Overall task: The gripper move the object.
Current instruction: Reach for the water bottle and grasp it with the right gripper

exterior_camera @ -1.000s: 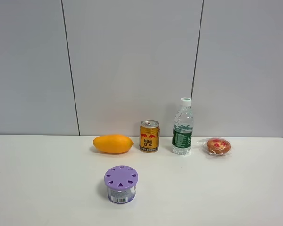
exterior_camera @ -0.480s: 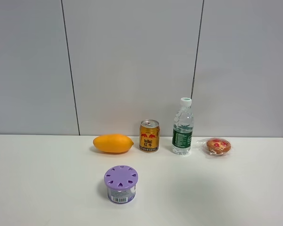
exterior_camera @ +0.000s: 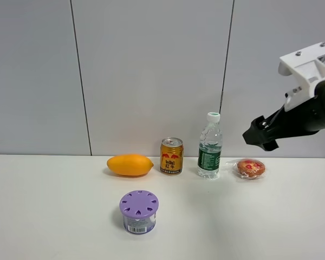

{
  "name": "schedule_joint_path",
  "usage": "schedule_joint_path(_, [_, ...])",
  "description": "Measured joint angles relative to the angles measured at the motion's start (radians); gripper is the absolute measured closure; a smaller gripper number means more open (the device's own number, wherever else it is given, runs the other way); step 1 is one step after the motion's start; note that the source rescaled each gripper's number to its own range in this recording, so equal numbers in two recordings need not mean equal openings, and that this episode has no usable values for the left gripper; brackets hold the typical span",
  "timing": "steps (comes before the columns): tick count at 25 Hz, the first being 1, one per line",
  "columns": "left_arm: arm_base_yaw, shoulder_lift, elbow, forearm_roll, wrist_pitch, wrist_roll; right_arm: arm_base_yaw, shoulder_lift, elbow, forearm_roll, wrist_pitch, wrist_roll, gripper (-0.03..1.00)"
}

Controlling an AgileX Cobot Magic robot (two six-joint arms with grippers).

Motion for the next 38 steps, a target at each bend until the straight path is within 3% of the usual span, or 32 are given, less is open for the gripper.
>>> schedule_joint_path(3, [0.0,0.0,0.0,0.0,0.0,0.0,0.008,0.106,-0.001,0.026,-0.135,0.01,-0.03])
schedule_joint_path(7, [0.0,0.0,0.0,0.0,0.0,0.0,0.014,0.206,-0.001,0.017,-0.235,0.048,-0.03])
schedule_joint_path(27, [0.0,0.0,0.0,0.0,0.0,0.006,0.036,0.477,-0.198,-0.307,-0.342,0.418,-0.03])
schedule_joint_path(38, [0.0,0.0,0.0,0.0,0.0,0.006,0.064,0.611,-0.303,-0.344,-0.439,0.446,-0.03])
